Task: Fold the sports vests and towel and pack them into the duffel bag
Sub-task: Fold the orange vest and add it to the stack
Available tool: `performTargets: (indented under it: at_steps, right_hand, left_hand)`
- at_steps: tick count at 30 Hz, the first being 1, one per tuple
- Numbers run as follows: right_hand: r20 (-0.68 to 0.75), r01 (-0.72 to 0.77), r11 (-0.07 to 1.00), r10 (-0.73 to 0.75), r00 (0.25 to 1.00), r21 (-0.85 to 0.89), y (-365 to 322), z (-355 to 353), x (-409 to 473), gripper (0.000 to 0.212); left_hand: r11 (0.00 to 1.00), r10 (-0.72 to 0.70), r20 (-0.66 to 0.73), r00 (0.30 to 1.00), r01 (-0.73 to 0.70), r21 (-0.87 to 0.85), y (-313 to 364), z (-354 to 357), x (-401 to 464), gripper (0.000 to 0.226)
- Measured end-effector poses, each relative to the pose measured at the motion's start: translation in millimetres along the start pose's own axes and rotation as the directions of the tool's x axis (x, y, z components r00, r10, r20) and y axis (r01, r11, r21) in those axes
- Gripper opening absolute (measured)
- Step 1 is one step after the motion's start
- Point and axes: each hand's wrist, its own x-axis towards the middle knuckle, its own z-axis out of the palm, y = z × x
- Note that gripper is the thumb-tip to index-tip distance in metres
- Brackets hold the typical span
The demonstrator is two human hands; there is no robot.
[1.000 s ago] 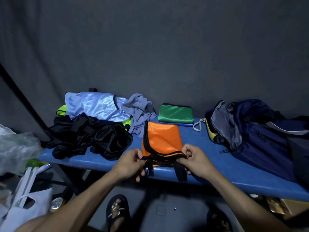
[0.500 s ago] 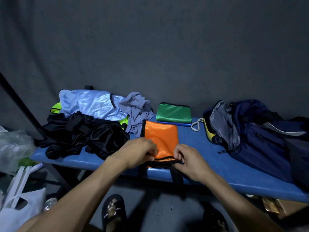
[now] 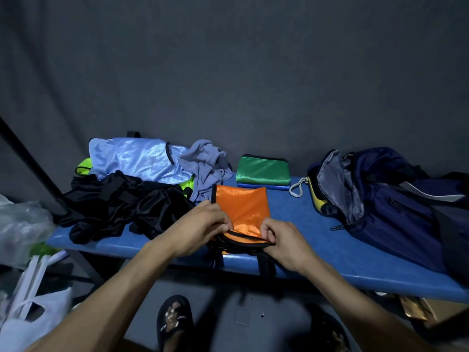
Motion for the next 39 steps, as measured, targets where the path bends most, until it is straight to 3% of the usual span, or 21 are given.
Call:
performTargets:
  at_steps: [3, 8, 12, 18, 23, 29, 31, 33, 36, 39]
  right_hand:
    - [-0.001, 0.014, 1.0, -0.014, 1.0, -0.015, -2, 1, 2, 0.041]
    - [0.185, 0.111, 0.993, -0.118, 0.976, 0.048, -12, -17, 1, 0.039]
    - [0.154, 0.082, 0.992, -0.096, 0.983, 0.095, -18, -21, 3, 0.033]
    - [0.131, 0.108, 0.994, -0.11, 0.985, 0.024, -22, -9, 9, 0.031]
    - [0.119, 0.168, 0.983, -0.158, 0.98, -0.076, -20, -4, 10, 0.035]
    - [0.152, 0.272, 0.948, -0.248, 0.957, -0.165, -19, -1, 2, 0.027]
    - [0.14, 0.29, 0.939, -0.267, 0.954, -0.183, -19, 2, -1, 0.027]
    - [0.139, 0.307, 0.929, -0.283, 0.949, -0.205, -19, 4, -1, 0.028]
    - [0.138, 0.325, 0.919, -0.301, 0.944, -0.222, -20, 6, -1, 0.028]
    - [0.195, 0.315, 0.932, -0.28, 0.94, -0.182, -22, 2, -3, 0.02]
  left_hand:
    - [1.0, -0.02, 0.003, 1.0, 0.02, 0.01, -1, 1, -2, 0.014]
    - [0.998, -0.052, -0.022, 0.998, 0.053, 0.035, -2, 10, -1, 0.02]
    - [0.996, -0.081, -0.041, 0.996, 0.083, 0.044, 1, 10, 0, 0.021]
    - [0.995, -0.083, -0.002, 0.997, 0.083, -0.061, 8, 6, -1, 0.019]
    - [0.974, 0.01, 0.065, 0.998, -0.025, 0.226, -4, 15, -14, 0.027]
    - [0.904, 0.005, 0.005, 1.0, -0.007, 0.427, -10, 12, -12, 0.045]
    - [0.902, 0.004, -0.053, 0.999, 0.019, 0.431, -1, 13, -7, 0.047]
    - [0.946, 0.011, -0.08, 0.997, 0.015, 0.323, 12, 18, 3, 0.041]
    - [0.956, -0.108, 0.085, 0.99, 0.081, 0.281, 15, 37, 13, 0.055]
    - [0.888, -0.357, 0.239, 0.903, 0.248, 0.388, 0, 43, 10, 0.069]
